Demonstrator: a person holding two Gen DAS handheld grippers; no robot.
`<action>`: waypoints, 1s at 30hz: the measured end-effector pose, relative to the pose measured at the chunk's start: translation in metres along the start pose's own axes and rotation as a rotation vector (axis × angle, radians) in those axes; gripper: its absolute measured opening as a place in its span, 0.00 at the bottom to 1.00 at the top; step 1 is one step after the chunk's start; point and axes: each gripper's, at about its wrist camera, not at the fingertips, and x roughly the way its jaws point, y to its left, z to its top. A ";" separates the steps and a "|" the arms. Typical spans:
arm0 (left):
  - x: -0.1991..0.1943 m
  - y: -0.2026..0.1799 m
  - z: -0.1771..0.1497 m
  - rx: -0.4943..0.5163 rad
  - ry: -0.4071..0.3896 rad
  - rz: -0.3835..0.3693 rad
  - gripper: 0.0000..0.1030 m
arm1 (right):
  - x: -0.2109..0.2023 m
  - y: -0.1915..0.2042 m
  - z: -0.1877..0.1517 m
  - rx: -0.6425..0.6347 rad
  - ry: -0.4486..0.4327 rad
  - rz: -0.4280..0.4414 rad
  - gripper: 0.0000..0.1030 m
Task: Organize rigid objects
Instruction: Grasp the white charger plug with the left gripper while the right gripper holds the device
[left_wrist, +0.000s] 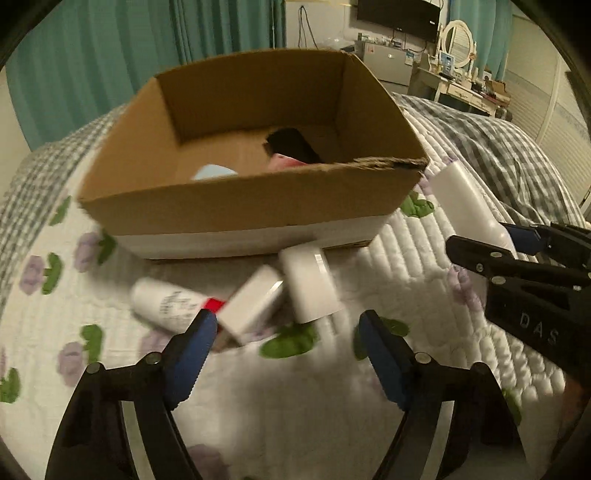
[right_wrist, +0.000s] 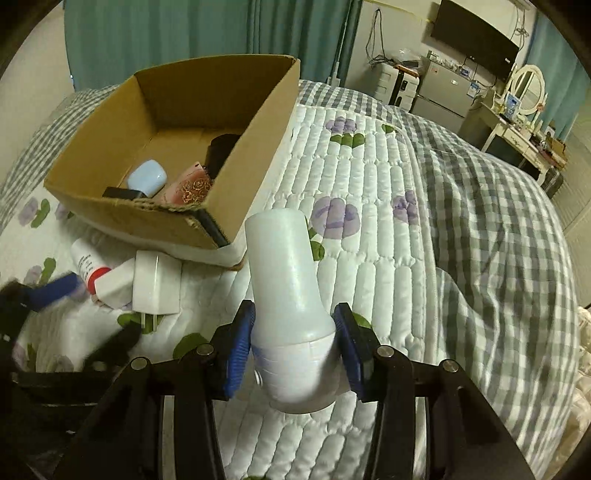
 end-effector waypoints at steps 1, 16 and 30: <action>0.002 -0.004 0.001 0.002 -0.005 -0.002 0.78 | 0.002 -0.002 -0.001 0.006 -0.002 0.009 0.42; 0.053 -0.012 0.015 -0.046 0.033 0.040 0.27 | 0.017 -0.009 -0.011 0.044 0.002 0.073 0.42; -0.015 0.014 -0.005 -0.016 -0.014 -0.032 0.27 | -0.026 0.002 -0.014 0.028 -0.048 -0.001 0.42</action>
